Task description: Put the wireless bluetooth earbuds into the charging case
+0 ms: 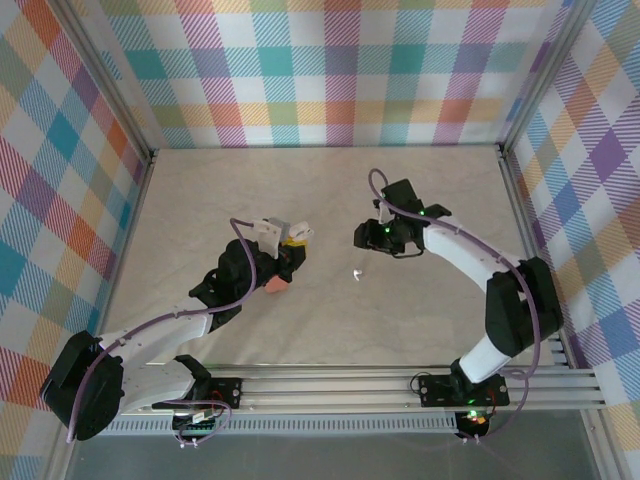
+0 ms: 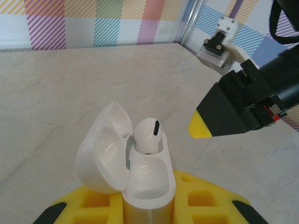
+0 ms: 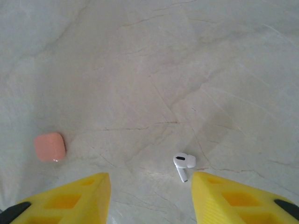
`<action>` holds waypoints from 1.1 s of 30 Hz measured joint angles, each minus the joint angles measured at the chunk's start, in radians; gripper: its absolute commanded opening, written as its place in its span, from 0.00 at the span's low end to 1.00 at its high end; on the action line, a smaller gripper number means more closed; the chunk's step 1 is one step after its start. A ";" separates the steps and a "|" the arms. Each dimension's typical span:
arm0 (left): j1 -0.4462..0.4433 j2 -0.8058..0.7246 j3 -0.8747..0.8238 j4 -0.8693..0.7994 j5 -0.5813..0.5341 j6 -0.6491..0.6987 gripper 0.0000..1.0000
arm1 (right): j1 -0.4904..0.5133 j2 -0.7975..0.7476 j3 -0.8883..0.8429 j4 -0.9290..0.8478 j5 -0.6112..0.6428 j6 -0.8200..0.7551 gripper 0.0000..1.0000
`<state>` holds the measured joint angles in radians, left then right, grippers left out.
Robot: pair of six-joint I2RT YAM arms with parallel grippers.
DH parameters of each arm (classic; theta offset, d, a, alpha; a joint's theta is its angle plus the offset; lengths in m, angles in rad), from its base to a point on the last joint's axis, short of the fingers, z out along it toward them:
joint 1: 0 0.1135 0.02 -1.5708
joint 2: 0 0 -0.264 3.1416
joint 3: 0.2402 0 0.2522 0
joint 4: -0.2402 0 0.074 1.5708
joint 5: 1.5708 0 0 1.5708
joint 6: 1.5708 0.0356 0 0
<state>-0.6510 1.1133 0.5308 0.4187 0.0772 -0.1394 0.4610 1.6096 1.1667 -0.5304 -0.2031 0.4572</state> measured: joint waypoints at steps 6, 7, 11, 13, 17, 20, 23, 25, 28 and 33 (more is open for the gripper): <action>0.000 0.004 0.003 0.000 0.009 -0.003 0.00 | 0.000 0.158 0.083 -0.103 -0.008 -0.100 0.47; 0.000 0.004 0.003 0.000 0.010 -0.003 0.00 | 0.000 0.172 0.084 -0.115 -0.008 -0.101 0.47; 0.000 0.004 0.003 -0.001 0.010 -0.003 0.00 | 0.001 0.196 0.084 -0.149 -0.008 -0.092 0.49; 0.000 0.004 0.003 -0.001 0.010 -0.003 0.00 | 0.006 0.196 0.084 -0.148 -0.008 -0.081 0.49; 0.000 0.008 0.009 -0.002 0.011 -0.003 0.00 | 0.024 0.214 0.087 -0.148 -0.002 -0.077 0.46; 0.000 0.011 0.011 -0.002 0.011 -0.003 0.00 | 0.040 0.244 0.092 -0.148 0.011 -0.082 0.46; 0.000 0.011 0.011 -0.002 0.011 -0.003 0.00 | 0.050 0.269 0.095 -0.149 0.022 -0.090 0.46; 0.000 0.011 0.011 -0.002 0.011 -0.003 0.00 | 0.058 0.280 0.103 -0.153 0.030 -0.100 0.46; 0.000 0.011 0.011 -0.002 0.010 -0.003 0.00 | 0.071 0.290 0.119 -0.159 0.040 -0.106 0.46; 0.000 0.011 0.011 -0.002 0.010 -0.003 0.00 | 0.085 0.296 0.140 -0.166 0.054 -0.108 0.45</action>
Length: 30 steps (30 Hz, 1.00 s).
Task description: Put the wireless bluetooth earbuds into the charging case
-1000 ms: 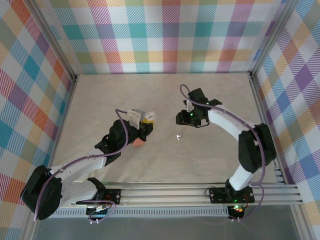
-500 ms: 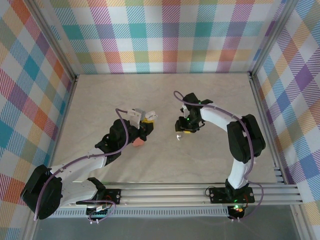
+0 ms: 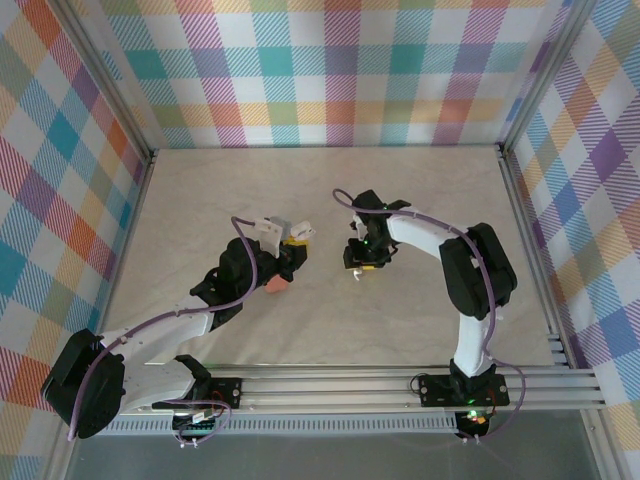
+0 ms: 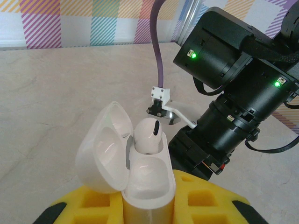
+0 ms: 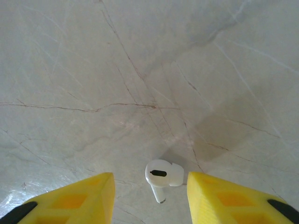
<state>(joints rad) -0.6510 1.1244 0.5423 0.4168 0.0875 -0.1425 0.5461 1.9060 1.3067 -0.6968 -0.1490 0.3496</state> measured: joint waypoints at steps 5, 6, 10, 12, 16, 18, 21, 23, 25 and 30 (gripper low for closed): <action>0.000 0.000 0.000 0.000 0.000 0.000 0.00 | 0.012 0.010 0.006 -0.013 0.028 0.000 0.46; 0.000 0.000 0.000 0.000 0.000 0.000 0.00 | 0.015 0.012 0.006 -0.017 0.034 0.000 0.45; 0.000 0.000 0.000 0.000 0.000 0.000 0.00 | 0.021 0.016 0.009 -0.033 0.048 0.001 0.45; 0.000 0.000 0.000 0.000 0.000 0.000 0.00 | 0.025 0.023 0.014 -0.035 0.054 0.001 0.45; 0.000 0.000 0.000 0.000 -0.002 0.000 0.00 | 0.032 0.043 0.023 -0.040 0.059 0.000 0.43; 0.000 -0.002 0.000 0.000 -0.002 0.000 0.00 | 0.037 0.051 0.025 -0.042 0.060 0.001 0.42; 0.000 -0.010 0.000 -0.001 -0.003 0.000 0.00 | 0.038 0.059 0.030 -0.048 0.063 0.001 0.41; 0.000 -0.015 0.000 -0.001 -0.003 0.000 0.00 | 0.038 0.059 0.033 -0.049 0.063 0.001 0.40; 0.000 -0.019 0.000 -0.001 -0.003 0.000 0.00 | 0.038 0.059 0.035 -0.051 0.063 0.001 0.40; 0.000 -0.020 0.000 -0.001 -0.003 0.000 0.00 | 0.038 0.063 0.050 -0.059 0.064 0.001 0.38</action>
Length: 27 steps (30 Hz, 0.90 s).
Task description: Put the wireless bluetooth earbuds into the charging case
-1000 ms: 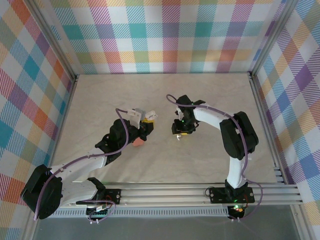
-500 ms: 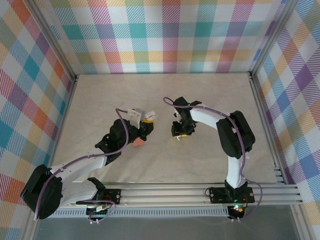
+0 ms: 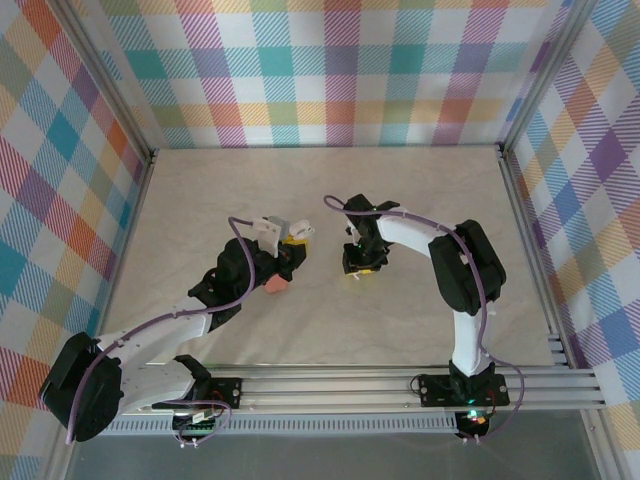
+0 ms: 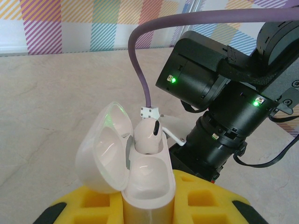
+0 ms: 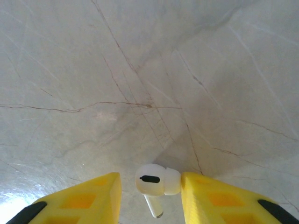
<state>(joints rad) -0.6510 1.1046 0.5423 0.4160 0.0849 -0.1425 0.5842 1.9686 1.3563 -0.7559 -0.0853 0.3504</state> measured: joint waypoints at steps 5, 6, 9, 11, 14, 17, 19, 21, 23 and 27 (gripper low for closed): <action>0.000 -0.001 0.000 0.000 0.000 0.000 0.00 | 0.000 0.000 0.018 -0.011 0.007 0.000 0.35; 0.000 -0.001 0.000 0.000 0.000 0.000 0.00 | 0.000 0.000 0.019 -0.014 0.007 0.000 0.34; 0.000 -0.001 0.000 0.000 0.000 0.000 0.00 | 0.000 0.001 0.020 -0.022 0.010 0.000 0.34; 0.000 -0.001 0.000 0.000 0.000 0.000 0.00 | 0.000 0.004 0.020 -0.026 0.011 0.000 0.34; 0.000 -0.001 0.000 0.000 0.000 0.000 0.00 | 0.000 0.018 0.029 -0.033 0.014 0.000 0.35; 0.000 -0.001 0.000 0.000 0.000 0.000 0.00 | 0.000 0.035 0.037 -0.040 0.015 -0.001 0.35; 0.000 -0.001 0.000 0.000 0.000 0.000 0.00 | 0.000 0.038 0.044 -0.046 0.015 -0.002 0.35; 0.000 -0.001 0.000 0.000 0.000 0.000 0.00 | 0.000 0.040 0.046 -0.048 0.015 -0.005 0.34; 0.000 -0.001 0.000 0.000 0.000 0.000 0.00 | 0.000 0.044 0.050 -0.051 0.015 -0.008 0.32; 0.000 -0.001 0.000 0.000 0.000 0.000 0.00 | 0.000 0.047 0.054 -0.059 0.019 -0.014 0.27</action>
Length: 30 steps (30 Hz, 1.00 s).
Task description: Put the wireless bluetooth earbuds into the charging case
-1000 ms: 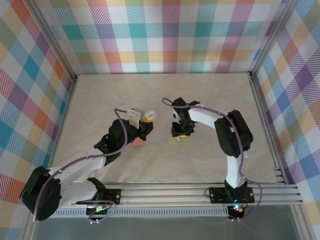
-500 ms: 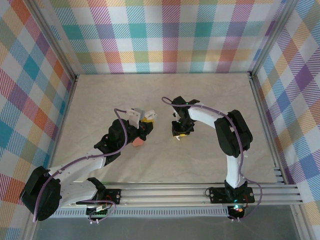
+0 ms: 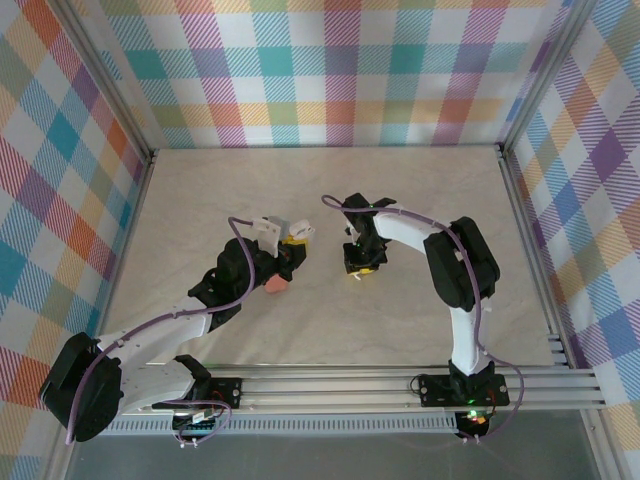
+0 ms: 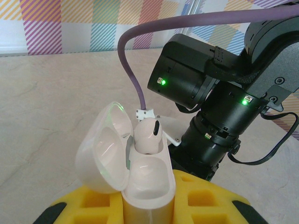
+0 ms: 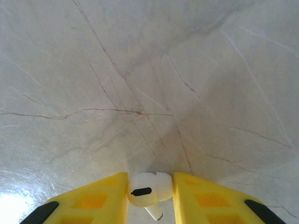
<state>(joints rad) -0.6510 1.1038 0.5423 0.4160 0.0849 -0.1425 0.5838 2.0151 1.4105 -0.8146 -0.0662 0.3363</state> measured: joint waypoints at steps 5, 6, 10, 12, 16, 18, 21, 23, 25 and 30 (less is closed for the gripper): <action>0.000 0.000 0.000 0.000 0.000 0.000 0.00 | 0.000 0.000 0.004 -0.003 0.002 -0.004 0.21; 0.000 0.000 0.000 0.000 0.000 0.000 0.00 | 0.000 0.000 0.005 -0.003 0.002 -0.004 0.21; 0.000 0.000 0.000 0.000 0.000 0.000 0.00 | 0.000 -0.002 0.005 -0.002 0.001 -0.001 0.21; 0.000 0.000 0.000 0.000 0.000 0.000 0.00 | 0.000 -0.004 0.003 0.000 -0.001 0.006 0.20; 0.000 0.000 0.000 0.000 0.003 0.000 0.00 | 0.000 -0.030 -0.027 0.021 -0.010 0.030 0.20; 0.000 0.000 0.000 0.000 0.004 0.001 0.00 | -0.002 -0.055 -0.047 0.030 -0.014 0.046 0.20; 0.000 0.000 0.000 0.001 0.008 0.005 0.00 | -0.002 -0.105 -0.067 0.042 -0.019 0.072 0.20; 0.000 0.000 0.000 0.002 0.013 0.008 0.00 | -0.003 -0.140 -0.074 0.058 -0.021 0.088 0.20; 0.000 -0.001 -0.001 0.004 0.021 0.011 0.00 | -0.008 -0.180 -0.080 0.074 -0.024 0.107 0.20; 0.000 -0.013 -0.002 0.027 0.050 0.027 0.00 | -0.008 -0.297 -0.098 0.105 -0.021 0.155 0.21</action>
<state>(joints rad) -0.6510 1.0908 0.5400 0.4431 0.1345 -0.1154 0.5755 1.7184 1.3125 -0.7094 -0.0875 0.4915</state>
